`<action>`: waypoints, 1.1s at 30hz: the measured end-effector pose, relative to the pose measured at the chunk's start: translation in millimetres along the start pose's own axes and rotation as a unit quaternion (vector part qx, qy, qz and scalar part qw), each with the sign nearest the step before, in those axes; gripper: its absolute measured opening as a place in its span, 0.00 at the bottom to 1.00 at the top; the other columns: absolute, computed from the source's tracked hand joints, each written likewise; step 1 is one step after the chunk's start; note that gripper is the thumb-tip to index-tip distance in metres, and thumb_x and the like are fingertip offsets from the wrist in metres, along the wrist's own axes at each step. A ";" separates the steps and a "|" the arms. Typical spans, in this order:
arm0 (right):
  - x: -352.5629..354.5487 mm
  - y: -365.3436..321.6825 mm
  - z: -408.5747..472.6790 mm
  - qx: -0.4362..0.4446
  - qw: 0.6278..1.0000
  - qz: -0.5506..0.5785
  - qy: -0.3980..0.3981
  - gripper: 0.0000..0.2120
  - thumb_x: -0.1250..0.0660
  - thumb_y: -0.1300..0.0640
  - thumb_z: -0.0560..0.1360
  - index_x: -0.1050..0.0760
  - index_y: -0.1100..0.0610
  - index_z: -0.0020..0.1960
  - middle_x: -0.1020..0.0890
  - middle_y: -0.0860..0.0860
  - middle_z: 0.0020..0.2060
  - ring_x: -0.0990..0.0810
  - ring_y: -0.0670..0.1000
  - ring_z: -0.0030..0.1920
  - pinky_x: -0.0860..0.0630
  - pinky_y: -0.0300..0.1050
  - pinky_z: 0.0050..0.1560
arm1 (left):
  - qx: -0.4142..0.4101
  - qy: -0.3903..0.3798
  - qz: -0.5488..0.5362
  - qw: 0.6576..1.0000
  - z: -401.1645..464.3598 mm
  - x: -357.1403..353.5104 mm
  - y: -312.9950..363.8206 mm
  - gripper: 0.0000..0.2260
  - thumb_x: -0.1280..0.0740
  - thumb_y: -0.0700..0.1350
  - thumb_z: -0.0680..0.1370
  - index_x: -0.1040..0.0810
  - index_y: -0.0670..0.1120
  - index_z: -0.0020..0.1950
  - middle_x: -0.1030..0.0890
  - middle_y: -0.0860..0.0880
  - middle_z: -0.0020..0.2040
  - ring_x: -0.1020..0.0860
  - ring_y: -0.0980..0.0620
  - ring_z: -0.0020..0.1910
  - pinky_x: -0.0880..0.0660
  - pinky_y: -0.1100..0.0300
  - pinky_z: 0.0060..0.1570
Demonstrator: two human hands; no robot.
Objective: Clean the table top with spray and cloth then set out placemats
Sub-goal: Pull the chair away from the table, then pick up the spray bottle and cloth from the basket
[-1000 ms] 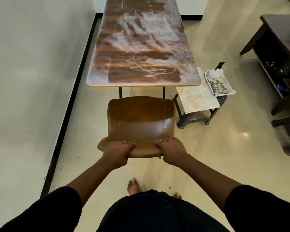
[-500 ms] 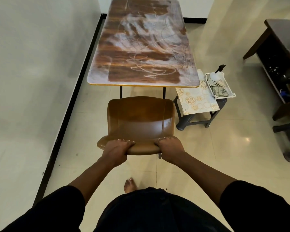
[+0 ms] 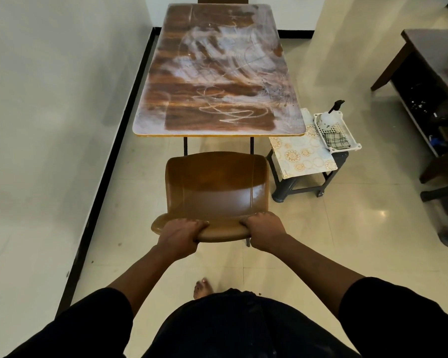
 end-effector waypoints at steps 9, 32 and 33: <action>4.2 -0.5 2.4 -0.002 1.000 -0.008 -0.016 0.18 0.29 0.55 0.70 0.20 0.44 0.59 0.16 0.46 0.47 0.17 0.53 0.48 0.18 0.51 0.51 | -0.032 0.008 0.009 0.999 1.5 7.4 2.1 0.24 0.29 0.51 0.79 0.23 0.58 0.76 0.14 0.55 0.64 0.16 0.49 0.58 0.19 0.54 0.53; 58.5 131.1 -105.2 -0.053 0.884 0.441 0.147 0.09 0.30 0.53 0.80 0.15 0.51 0.59 0.15 0.42 0.48 0.18 0.37 0.47 0.19 0.44 0.54 | -0.032 0.045 -0.386 0.921 52.5 70.6 146.4 0.10 0.30 0.50 0.84 0.13 0.53 0.63 0.13 0.58 0.57 0.16 0.62 0.56 0.18 0.56 0.59; 55.4 149.6 -113.6 -0.063 0.877 0.450 0.153 0.09 0.30 0.53 0.80 0.15 0.50 0.59 0.15 0.41 0.48 0.18 0.36 0.46 0.19 0.43 0.54 | -0.031 0.049 -0.396 0.916 56.2 71.6 164.8 0.09 0.30 0.49 0.84 0.13 0.52 0.62 0.13 0.58 0.56 0.15 0.62 0.55 0.17 0.57 0.58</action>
Point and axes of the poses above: each hand's wrist, its own z-axis towards the middle knuckle, its own x-axis out of the back of the hand, y = z × x, the point moved 7 cm from there along z, towards the middle knuckle
